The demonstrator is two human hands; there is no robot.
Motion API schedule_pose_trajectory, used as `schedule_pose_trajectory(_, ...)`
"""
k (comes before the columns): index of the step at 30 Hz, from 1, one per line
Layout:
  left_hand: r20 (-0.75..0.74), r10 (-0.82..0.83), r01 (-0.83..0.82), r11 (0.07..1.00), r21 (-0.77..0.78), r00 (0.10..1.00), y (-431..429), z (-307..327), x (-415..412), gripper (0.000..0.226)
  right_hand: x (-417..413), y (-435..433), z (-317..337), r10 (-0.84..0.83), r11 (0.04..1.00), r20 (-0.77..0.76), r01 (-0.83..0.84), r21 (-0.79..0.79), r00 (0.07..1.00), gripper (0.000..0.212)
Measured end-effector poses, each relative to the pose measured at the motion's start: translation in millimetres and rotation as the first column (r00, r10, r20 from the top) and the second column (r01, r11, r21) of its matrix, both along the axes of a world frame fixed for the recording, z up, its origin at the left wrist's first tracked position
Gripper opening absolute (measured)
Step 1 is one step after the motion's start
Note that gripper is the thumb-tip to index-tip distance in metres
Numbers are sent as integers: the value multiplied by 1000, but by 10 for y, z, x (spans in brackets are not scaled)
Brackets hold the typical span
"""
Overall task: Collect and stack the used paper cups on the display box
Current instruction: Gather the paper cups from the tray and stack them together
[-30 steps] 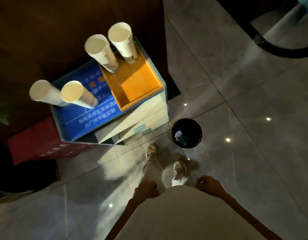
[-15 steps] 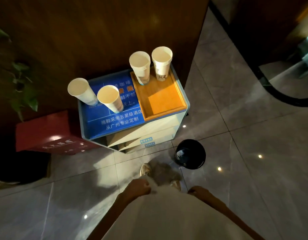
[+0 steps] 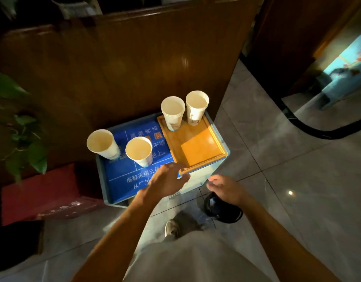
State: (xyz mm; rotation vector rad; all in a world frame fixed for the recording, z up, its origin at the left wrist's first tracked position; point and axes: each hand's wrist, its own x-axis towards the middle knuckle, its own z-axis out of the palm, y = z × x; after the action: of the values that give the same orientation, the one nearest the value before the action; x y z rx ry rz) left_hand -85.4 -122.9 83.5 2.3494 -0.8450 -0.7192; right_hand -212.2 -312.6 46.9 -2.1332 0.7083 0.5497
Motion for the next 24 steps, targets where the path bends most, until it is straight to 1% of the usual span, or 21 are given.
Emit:
schedule_pose_trajectory(2,71,-15,19,999,-49,997,-147,209,276,36,311,-109,175,-6,1000,56,8,-20,998,37)
schedule_pose_trajectory(3,103,-4,9,998,-55,995,-342,311,480,36,555,-295,247,8,999,73,-5,-33,997,39)
schedule_pose_trajectory(4,137,8,-2,999,-45,991,-521,408,687,36,804,-477,321,32,998,82,-27,-55,996,41)
schedule_pose_trajectory(6,211,15,-10,1000,-23,977,-603,567,876,38,1070,-550,467,66,992,124,-51,-116,990,45)
schedule_pose_trajectory(9,257,16,-18,1000,3,966,-660,710,1068,42,1361,-594,624,101,978,212,-58,-199,972,47)
schedule_pose_trajectory(11,281,30,-34,999,11,959,-678,769,1175,49,1507,-618,691,147,960,262,-74,-269,954,49)
schedule_pose_trajectory(13,300,42,-47,999,11,953,-702,783,1291,57,1651,-635,747,156,950,319,-53,-309,935,53)
schedule_pose_trajectory(14,307,43,-50,999,15,951,-760,765,1371,63,1764,-673,754,161,946,354,-42,-320,921,57)
schedule_pose_trajectory(16,310,41,-67,995,74,950,-896,696,1516,76,2019,-744,721,220,924,391,-62,-378,894,68)
schedule_pose_trajectory(17,313,36,-77,990,120,949,-970,651,1591,84,2160,-785,685,253,914,375,-93,-395,892,77)
schedule_pose_trajectory(20,298,2,-81,964,252,955,-1127,502,1731,103,2458,-845,572,314,905,270,-200,-376,910,109)
schedule_pose_trajectory(22,269,12,-97,946,308,963,-1218,400,1795,109,2600,-886,474,351,893,233,-250,-374,907,122)
schedule_pose_trajectory(24,236,37,-118,934,338,971,-1282,315,1845,110,2706,-897,403,414,855,177,-315,-413,893,127)
